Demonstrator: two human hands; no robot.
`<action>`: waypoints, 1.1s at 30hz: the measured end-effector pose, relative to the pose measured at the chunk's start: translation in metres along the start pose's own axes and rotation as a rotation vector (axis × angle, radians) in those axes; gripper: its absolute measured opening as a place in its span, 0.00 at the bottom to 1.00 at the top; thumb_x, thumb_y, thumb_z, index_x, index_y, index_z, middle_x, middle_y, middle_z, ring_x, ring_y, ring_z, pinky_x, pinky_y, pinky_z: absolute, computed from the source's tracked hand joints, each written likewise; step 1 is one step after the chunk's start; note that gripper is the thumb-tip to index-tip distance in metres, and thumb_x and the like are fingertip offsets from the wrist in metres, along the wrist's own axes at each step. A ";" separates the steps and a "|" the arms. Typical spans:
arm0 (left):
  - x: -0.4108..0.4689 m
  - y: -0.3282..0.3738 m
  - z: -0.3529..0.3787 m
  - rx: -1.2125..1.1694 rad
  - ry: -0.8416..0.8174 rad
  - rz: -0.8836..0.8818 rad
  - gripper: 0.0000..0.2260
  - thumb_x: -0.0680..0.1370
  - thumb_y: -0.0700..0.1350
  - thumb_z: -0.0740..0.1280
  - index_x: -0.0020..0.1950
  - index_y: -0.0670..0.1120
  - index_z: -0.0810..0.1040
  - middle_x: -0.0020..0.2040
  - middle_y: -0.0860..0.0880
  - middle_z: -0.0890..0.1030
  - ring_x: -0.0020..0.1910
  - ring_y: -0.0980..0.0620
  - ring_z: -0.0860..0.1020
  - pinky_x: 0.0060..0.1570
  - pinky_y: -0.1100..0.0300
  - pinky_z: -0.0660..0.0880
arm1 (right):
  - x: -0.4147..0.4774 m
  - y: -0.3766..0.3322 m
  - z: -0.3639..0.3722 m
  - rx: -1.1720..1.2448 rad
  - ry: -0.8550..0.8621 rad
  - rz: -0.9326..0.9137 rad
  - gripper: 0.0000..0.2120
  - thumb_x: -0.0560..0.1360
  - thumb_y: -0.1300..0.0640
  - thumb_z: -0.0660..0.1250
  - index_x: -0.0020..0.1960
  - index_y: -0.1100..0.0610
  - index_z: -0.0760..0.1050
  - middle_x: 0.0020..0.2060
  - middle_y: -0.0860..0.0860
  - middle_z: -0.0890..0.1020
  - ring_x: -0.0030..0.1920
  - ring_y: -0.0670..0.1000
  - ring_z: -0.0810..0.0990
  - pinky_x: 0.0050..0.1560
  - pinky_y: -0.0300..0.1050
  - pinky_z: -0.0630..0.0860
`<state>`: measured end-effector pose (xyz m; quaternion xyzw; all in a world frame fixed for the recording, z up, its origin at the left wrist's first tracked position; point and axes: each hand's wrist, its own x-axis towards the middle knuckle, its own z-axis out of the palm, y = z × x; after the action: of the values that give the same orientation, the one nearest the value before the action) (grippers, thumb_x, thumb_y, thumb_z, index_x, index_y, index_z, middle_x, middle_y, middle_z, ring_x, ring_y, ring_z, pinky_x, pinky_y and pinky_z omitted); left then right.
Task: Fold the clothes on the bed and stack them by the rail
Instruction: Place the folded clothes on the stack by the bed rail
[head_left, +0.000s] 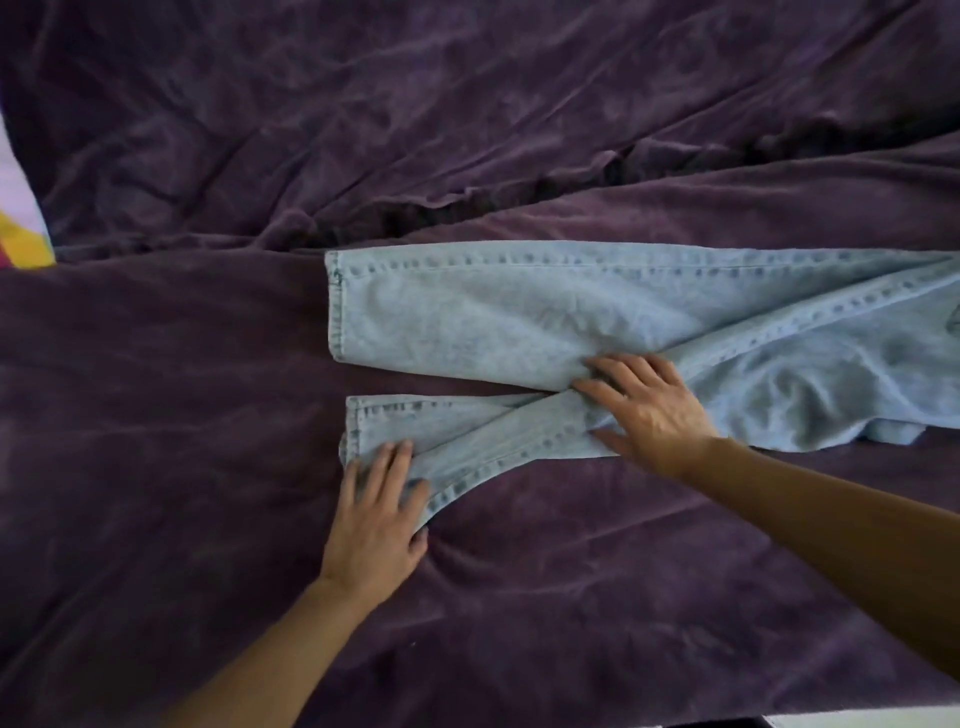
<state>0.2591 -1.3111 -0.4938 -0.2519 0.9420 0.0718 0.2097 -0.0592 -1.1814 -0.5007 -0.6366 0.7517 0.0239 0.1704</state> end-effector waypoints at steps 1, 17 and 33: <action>0.005 -0.003 -0.004 -0.013 0.048 0.018 0.18 0.62 0.48 0.78 0.49 0.44 0.82 0.67 0.39 0.74 0.66 0.39 0.73 0.59 0.39 0.72 | -0.003 0.003 0.000 0.006 0.090 0.004 0.21 0.67 0.53 0.74 0.59 0.54 0.79 0.60 0.55 0.79 0.58 0.59 0.78 0.57 0.57 0.74; 0.177 -0.106 -0.106 -0.736 0.270 -0.823 0.31 0.73 0.59 0.69 0.66 0.41 0.67 0.63 0.37 0.75 0.62 0.37 0.73 0.57 0.48 0.70 | 0.075 0.026 -0.059 0.085 0.435 0.460 0.18 0.77 0.51 0.61 0.65 0.55 0.72 0.64 0.60 0.73 0.62 0.64 0.70 0.57 0.61 0.69; 0.162 0.031 -0.202 -0.868 0.471 -0.487 0.09 0.69 0.46 0.71 0.42 0.46 0.74 0.40 0.51 0.80 0.40 0.48 0.77 0.38 0.60 0.69 | -0.033 0.080 -0.027 0.750 0.320 0.881 0.22 0.78 0.44 0.61 0.69 0.52 0.71 0.59 0.55 0.80 0.60 0.55 0.78 0.54 0.45 0.69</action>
<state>0.0440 -1.4046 -0.3807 -0.5352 0.7619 0.3448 -0.1196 -0.1379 -1.1422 -0.4799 -0.1572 0.9183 -0.2709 0.2422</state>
